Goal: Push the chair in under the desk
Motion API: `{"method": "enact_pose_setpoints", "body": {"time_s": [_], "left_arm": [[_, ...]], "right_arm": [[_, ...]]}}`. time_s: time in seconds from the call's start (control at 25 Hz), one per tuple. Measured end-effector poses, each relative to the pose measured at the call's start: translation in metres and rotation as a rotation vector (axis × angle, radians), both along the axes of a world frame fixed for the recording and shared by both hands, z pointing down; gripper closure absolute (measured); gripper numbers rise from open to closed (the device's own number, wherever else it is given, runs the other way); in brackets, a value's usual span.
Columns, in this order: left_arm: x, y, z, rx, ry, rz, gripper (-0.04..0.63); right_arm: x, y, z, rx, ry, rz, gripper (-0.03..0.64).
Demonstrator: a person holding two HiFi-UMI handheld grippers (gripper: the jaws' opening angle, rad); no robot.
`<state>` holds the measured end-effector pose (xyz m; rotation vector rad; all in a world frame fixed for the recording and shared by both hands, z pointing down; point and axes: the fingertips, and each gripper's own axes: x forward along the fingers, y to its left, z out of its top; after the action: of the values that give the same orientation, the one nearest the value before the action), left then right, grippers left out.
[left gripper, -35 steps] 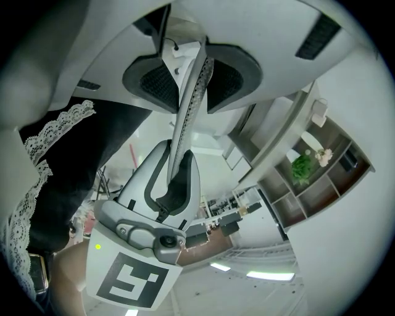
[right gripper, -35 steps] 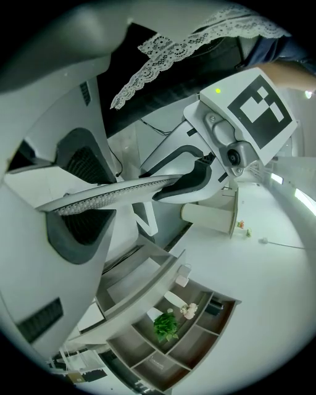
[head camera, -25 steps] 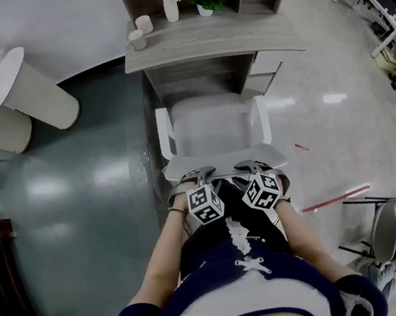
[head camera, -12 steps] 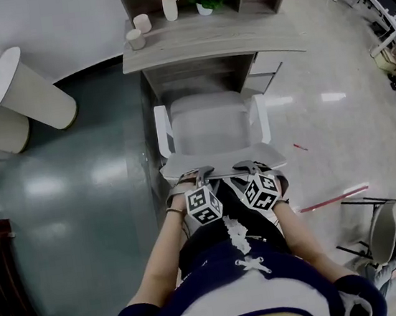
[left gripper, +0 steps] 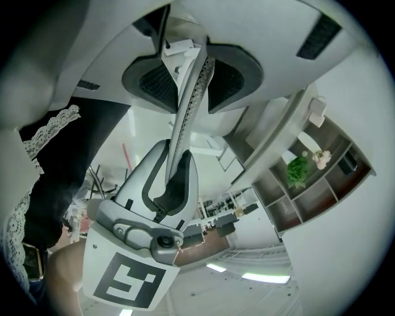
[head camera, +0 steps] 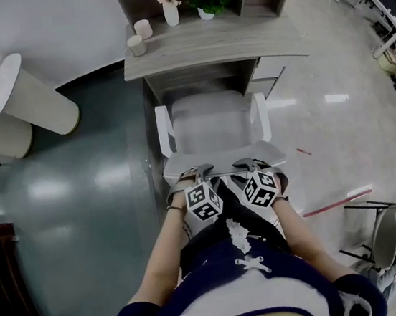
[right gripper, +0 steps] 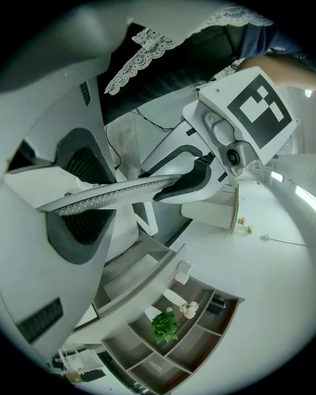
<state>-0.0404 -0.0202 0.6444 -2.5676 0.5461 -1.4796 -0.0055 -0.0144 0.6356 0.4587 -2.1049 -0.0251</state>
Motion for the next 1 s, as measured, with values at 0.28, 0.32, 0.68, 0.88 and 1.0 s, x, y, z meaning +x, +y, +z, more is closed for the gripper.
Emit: {"method": "enact_pose_setpoints", "body": {"time_s": [0.28,0.32,0.68,0.88,1.0], "left_arm": [[-0.001,-0.022,-0.003,-0.005,0.001,0.003,0.439],[-0.001,-0.025,-0.003,0.006,0.002,0.006,0.439],[-0.001,-0.038,-0.005,0.015,0.006,0.012,0.440],[-0.001,-0.048,-0.003,0.019,0.002,0.016,0.442],[-0.002,-0.053,-0.004,0.025,-0.001,0.019,0.445]], "right_arm": [[-0.001,-0.023,-0.003,-0.012,0.000,0.004,0.495],[-0.001,-0.025,-0.002,-0.015,0.000,0.006,0.495],[-0.001,-0.039,-0.003,-0.002,-0.002,0.000,0.495],[-0.001,-0.049,-0.001,0.003,-0.002,0.001,0.495],[-0.001,-0.054,-0.003,0.006,-0.002,-0.002,0.495]]}}
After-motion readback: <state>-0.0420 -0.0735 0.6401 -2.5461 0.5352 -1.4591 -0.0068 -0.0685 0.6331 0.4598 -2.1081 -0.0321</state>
